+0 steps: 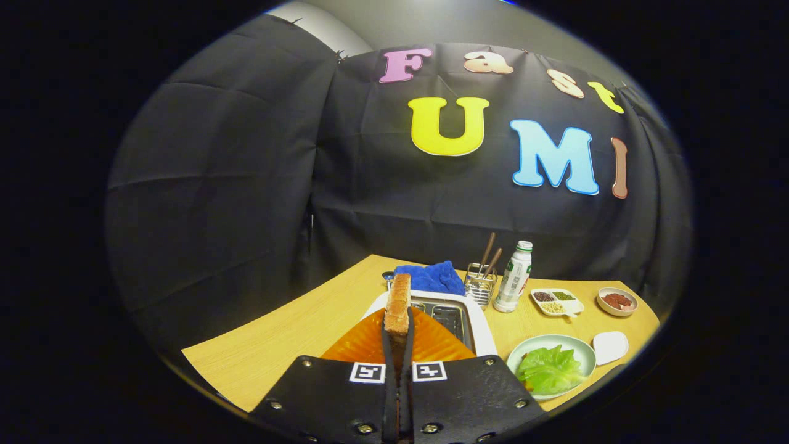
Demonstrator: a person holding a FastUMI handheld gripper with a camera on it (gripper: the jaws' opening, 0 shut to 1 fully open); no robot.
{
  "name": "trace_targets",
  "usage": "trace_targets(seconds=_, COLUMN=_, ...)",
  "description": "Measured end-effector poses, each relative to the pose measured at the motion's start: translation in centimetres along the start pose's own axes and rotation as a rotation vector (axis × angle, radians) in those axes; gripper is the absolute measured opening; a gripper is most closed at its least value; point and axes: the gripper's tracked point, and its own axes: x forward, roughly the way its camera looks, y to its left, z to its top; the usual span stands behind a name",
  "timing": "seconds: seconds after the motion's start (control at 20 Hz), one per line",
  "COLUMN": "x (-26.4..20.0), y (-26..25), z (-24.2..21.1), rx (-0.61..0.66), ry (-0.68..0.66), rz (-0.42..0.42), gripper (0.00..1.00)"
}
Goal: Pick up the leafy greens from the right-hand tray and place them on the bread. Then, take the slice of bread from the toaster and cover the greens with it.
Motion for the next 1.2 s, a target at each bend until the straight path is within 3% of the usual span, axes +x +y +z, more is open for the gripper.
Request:
trace_targets(seconds=0.5, x=-2.5, y=-1.4, z=5.8, rx=0.053, ry=-0.087, rz=0.054, gripper=0.02)
trace_targets(seconds=0.8, x=-4.4, y=-4.3, z=8.1, rx=0.069, ry=-0.129, rz=0.038, gripper=0.02)
trace_targets(seconds=1.2, x=-6.7, y=-12.7, z=7.8, rx=0.057, ry=-0.167, rz=-0.084, gripper=0.02)
